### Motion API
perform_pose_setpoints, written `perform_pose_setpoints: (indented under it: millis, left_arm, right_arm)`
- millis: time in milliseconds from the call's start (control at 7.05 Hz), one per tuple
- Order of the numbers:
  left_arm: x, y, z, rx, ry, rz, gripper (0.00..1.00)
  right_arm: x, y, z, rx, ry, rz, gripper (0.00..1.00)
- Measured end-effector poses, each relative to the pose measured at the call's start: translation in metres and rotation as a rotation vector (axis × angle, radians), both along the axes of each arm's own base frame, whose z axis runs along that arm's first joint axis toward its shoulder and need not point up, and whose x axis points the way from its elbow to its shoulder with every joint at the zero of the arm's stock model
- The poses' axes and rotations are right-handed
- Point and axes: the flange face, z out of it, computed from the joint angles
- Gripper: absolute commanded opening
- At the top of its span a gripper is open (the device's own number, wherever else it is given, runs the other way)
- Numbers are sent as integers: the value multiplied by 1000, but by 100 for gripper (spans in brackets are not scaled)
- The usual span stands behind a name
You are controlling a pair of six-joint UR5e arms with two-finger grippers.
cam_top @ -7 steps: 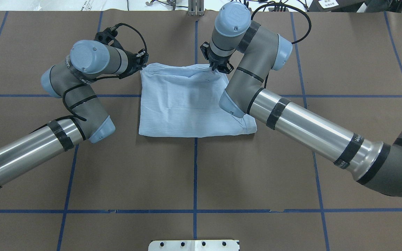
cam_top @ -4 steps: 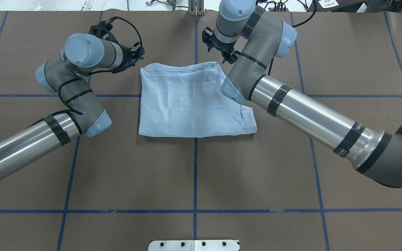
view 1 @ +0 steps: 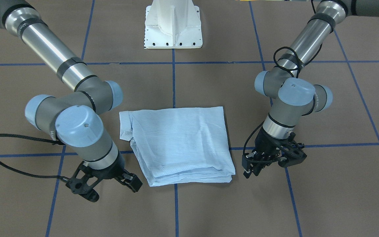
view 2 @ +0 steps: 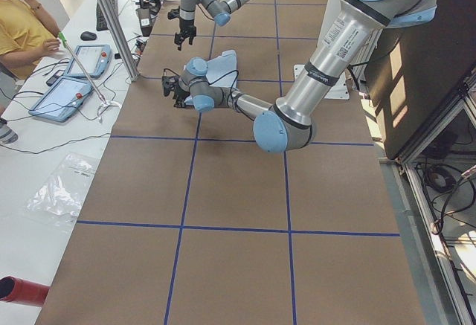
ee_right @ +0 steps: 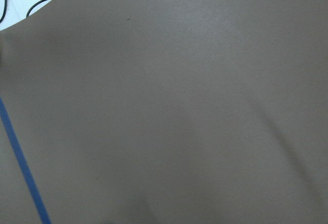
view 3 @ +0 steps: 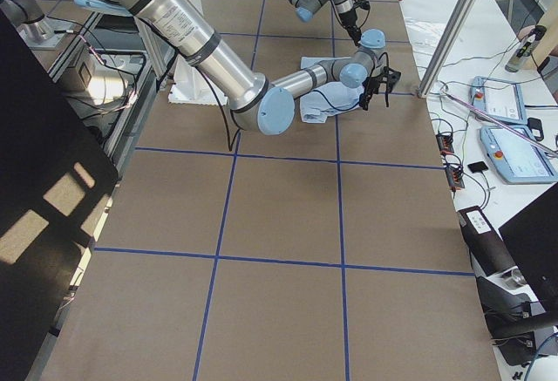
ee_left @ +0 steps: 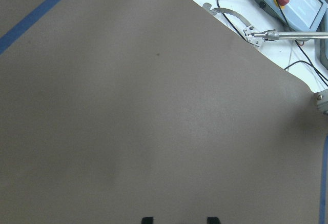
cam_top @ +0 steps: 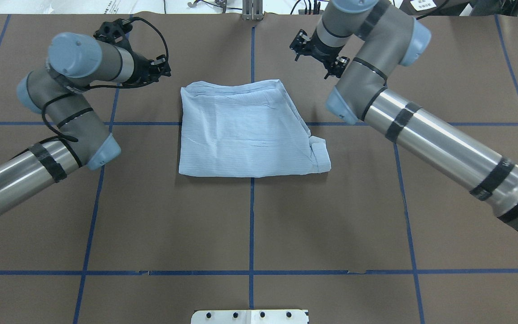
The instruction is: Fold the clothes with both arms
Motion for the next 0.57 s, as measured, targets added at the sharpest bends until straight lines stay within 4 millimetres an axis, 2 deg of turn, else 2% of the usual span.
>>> perform_pose_setpoints:
  millis: [284,425,567]
  left_arm:
    - [-80,-4,35,147,-78,152,48]
    - [-126,-2,59,211,-115,217,83]
    - [-170,5,82,260,-143,266,100]
  right_arm:
    - [88,12,60,70,50,-117,100]
    - [144,16,92,119,72,-173,100]
    - [199,21,123,161,83,-216,100]
